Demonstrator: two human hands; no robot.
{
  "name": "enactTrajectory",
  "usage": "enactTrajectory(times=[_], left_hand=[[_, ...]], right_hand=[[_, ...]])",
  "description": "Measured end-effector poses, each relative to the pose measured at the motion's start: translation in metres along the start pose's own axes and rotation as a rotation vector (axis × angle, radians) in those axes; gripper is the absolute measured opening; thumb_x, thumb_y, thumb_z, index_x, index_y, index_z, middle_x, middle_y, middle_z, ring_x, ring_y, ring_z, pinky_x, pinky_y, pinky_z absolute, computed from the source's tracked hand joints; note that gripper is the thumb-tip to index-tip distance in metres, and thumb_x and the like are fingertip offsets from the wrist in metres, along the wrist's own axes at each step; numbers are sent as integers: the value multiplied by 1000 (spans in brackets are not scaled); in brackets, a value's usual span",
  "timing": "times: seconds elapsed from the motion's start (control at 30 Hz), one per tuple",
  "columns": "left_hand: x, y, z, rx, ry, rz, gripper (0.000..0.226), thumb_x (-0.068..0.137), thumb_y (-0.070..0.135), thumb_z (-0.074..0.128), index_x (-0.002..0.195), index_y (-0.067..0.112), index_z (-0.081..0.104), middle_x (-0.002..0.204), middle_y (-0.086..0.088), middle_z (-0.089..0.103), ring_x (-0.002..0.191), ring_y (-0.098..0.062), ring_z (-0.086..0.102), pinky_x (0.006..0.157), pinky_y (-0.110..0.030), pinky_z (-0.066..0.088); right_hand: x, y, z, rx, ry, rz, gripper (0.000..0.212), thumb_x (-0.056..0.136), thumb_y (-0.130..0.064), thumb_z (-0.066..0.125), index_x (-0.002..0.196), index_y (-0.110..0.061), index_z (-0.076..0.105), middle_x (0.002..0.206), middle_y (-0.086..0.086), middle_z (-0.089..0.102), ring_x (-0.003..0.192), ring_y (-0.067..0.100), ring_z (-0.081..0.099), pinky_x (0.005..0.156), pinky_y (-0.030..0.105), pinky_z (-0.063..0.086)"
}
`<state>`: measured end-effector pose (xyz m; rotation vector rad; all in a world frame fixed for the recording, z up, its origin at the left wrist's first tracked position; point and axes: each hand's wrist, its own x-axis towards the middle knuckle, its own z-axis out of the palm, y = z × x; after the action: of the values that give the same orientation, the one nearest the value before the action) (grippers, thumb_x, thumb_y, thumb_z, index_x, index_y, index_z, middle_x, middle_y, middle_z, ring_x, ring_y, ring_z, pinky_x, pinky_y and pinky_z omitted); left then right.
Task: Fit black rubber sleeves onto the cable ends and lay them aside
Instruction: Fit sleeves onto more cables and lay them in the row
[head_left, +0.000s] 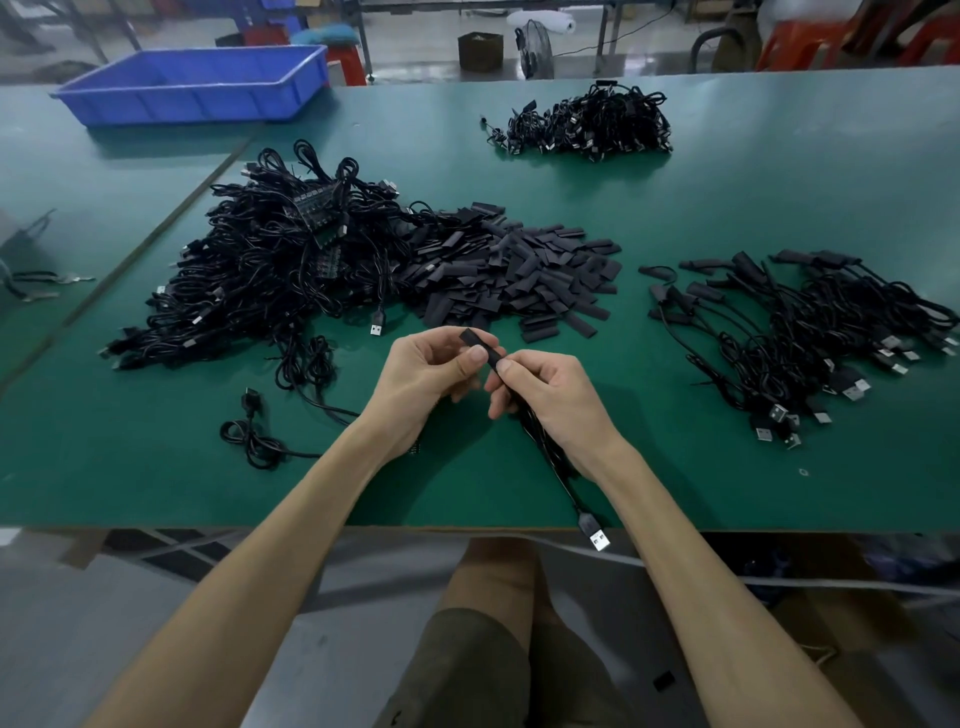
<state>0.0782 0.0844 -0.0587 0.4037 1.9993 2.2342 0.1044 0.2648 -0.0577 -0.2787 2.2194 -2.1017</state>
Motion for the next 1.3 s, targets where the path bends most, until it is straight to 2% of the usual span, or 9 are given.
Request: enactTrajectory(times=[0.1, 0.2, 0.33, 0.53, 0.7, 0.87, 1.1, 1.3], left_hand=[[-1, 0, 2, 27, 30, 3, 19, 92, 22, 71, 106, 10, 75, 99, -14, 75, 66, -15, 55, 55, -23, 44], [-1, 0, 1, 25, 43, 2, 15, 95, 17, 69, 106, 10, 75, 97, -14, 74, 66, -14, 55, 56, -23, 45], [-1, -2, 1, 4, 66, -2, 14, 96, 16, 68, 106, 11, 76, 90, -22, 64, 65, -14, 53, 56, -24, 44], [-1, -1, 1, 6, 61, -2, 14, 95, 17, 70, 106, 12, 76, 98, -18, 71, 65, -13, 55, 56, -24, 45], [-2, -2, 1, 18, 12, -4, 19, 92, 21, 72, 108, 12, 76, 87, -6, 73, 66, -14, 59, 60, -22, 48], [-1, -1, -1, 19, -42, -2, 17, 95, 19, 69, 109, 14, 74, 87, -5, 73, 64, -14, 59, 61, -22, 48], [-2, -1, 1, 59, -4, 45, 15, 95, 17, 69, 106, 10, 75, 91, -10, 74, 60, -17, 59, 61, -24, 50], [-5, 2, 3, 110, 31, 104, 13, 95, 13, 70, 106, 8, 74, 97, -18, 74, 59, -22, 60, 62, -29, 52]], right_hand=[[0, -1, 0, 1, 2, 1, 30, 106, -14, 54, 88, 1, 73, 66, 7, 73, 64, 11, 64, 66, 17, 50], [-1, -2, 1, 1, 7, 3, 29, 106, -14, 55, 90, 0, 74, 67, 7, 73, 64, 10, 64, 66, 16, 49], [-2, -4, 4, 23, 30, -8, 25, 106, -14, 56, 92, -6, 76, 68, 5, 74, 64, 5, 66, 65, 13, 49], [-3, -4, 2, 44, 33, 8, 21, 106, -14, 57, 96, -4, 73, 73, 5, 76, 68, 7, 68, 66, 15, 50], [-5, -4, -1, 54, 13, 0, 23, 107, -13, 56, 94, -4, 73, 76, 9, 76, 70, 12, 69, 66, 17, 50], [-4, -3, -2, 54, 0, -1, 23, 106, -13, 56, 93, -3, 73, 71, 6, 74, 67, 12, 67, 66, 18, 50], [-3, 0, -2, 64, -14, -13, 24, 106, -9, 56, 95, 5, 71, 70, 4, 74, 65, 9, 70, 65, 14, 50], [-2, 1, -2, 37, -18, -18, 22, 106, -12, 56, 94, -3, 72, 71, 4, 75, 68, 8, 71, 67, 13, 50]])
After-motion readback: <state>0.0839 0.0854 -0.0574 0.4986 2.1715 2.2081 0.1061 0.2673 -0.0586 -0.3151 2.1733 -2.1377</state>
